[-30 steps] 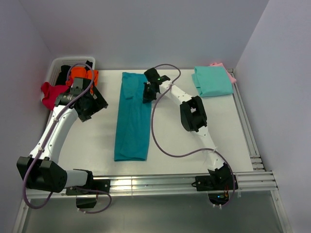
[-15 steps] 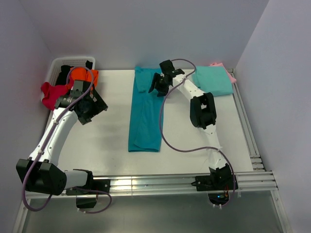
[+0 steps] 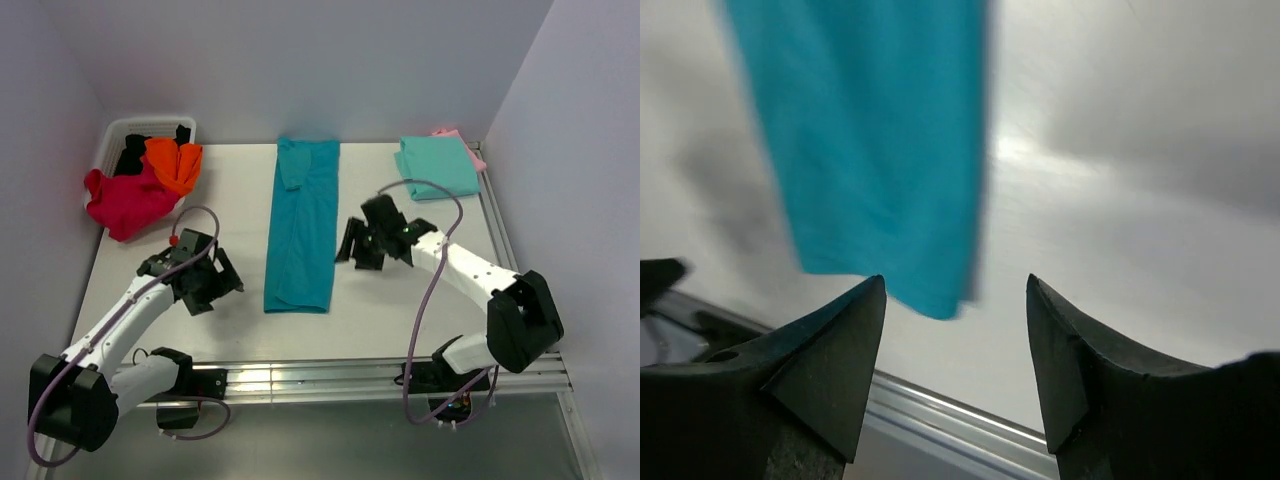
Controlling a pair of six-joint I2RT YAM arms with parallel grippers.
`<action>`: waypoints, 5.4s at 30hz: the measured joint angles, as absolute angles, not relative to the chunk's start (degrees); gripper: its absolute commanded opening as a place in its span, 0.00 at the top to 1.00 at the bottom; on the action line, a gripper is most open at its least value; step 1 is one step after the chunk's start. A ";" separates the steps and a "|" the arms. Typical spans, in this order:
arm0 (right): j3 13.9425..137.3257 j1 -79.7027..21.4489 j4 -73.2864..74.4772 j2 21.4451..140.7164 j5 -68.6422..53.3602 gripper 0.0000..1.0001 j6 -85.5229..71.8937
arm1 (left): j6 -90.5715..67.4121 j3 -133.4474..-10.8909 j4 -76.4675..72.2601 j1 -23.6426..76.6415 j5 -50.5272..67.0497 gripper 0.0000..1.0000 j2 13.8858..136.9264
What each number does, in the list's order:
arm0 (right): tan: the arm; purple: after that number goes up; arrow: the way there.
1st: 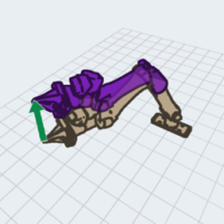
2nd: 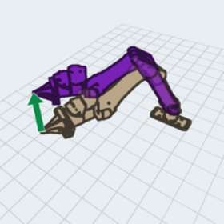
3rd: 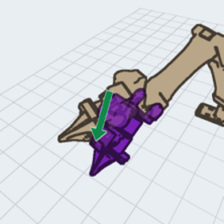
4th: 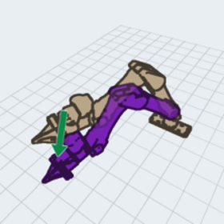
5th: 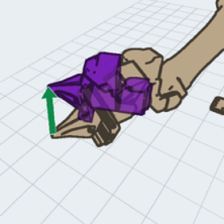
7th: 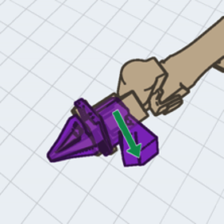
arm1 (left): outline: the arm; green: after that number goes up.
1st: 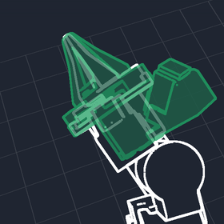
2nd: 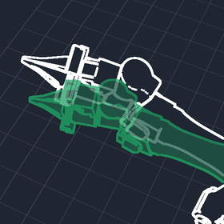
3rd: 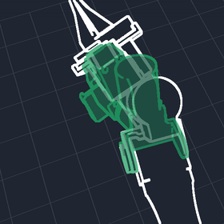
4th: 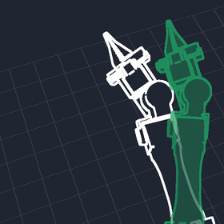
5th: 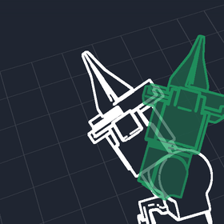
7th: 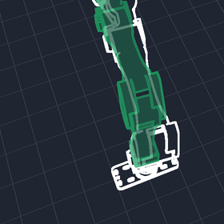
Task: Fold and stack the t-shirts
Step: Grab the bottom of the folded rectangular tshirt with both arms, then fold the folded rectangular tshirt in 1/3 of the way, then grab one side of the 2/3 rectangular tshirt with both arms
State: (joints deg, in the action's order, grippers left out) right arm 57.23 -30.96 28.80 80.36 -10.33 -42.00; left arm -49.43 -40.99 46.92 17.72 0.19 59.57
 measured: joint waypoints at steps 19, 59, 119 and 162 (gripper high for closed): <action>39.75 -47.20 17.54 82.21 -3.77 0.37 -58.04 | -56.49 -38.22 29.08 29.06 1.93 0.10 75.53; 46.13 -53.30 30.89 74.83 3.60 1.00 -61.80 | -59.44 -42.57 34.41 34.00 3.49 1.00 69.01; 70.63 -28.91 34.02 97.67 -4.56 0.01 -42.09 | -49.41 -72.90 35.44 14.74 9.21 0.02 98.98; 71.26 -33.50 20.95 110.39 -4.84 0.67 -46.74 | -54.26 -71.75 31.99 20.84 1.69 0.52 108.73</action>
